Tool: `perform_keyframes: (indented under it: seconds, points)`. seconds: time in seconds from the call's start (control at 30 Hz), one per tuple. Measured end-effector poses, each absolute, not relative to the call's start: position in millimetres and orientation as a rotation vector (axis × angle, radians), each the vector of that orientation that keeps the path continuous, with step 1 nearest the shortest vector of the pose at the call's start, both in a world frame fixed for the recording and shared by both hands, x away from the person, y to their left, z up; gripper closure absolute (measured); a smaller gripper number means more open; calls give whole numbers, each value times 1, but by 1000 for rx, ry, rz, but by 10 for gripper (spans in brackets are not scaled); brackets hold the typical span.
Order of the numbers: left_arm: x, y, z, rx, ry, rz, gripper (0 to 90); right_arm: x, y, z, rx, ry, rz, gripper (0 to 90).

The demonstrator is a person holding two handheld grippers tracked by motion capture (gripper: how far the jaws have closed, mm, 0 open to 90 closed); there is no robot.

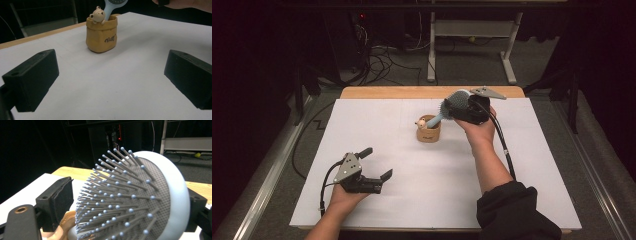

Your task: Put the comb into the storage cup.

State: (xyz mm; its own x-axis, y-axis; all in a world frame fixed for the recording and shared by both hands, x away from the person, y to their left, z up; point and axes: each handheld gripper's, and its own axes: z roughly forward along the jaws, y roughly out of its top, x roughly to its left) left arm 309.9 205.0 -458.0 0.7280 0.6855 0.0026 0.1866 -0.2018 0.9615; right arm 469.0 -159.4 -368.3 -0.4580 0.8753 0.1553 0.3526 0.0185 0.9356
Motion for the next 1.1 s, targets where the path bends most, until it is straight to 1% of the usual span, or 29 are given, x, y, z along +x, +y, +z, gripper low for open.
perform_keyframes:
  seconds: [0.23, 0.4, 0.6, 0.87, 1.1]
  points:
    - [310, 205, -458, 1755, 699, 529, 1, 469, -163, -368, 1255, 1826, 1417, 116]
    - [311, 206, -459, 1761, 704, 527, 0, 467, -166, -366, 1247, 1824, 1391, 56]
    - [313, 206, -460, 1772, 719, 519, 0, 459, -168, -364, 1213, 1837, 1362, 7]
    - [314, 207, -460, 1773, 728, 522, 0, 442, -175, -363, 1166, 1839, 1352, 6]
    - [316, 210, -460, 1767, 738, 518, 0, 426, -183, -369, 1141, 1851, 1346, 6]
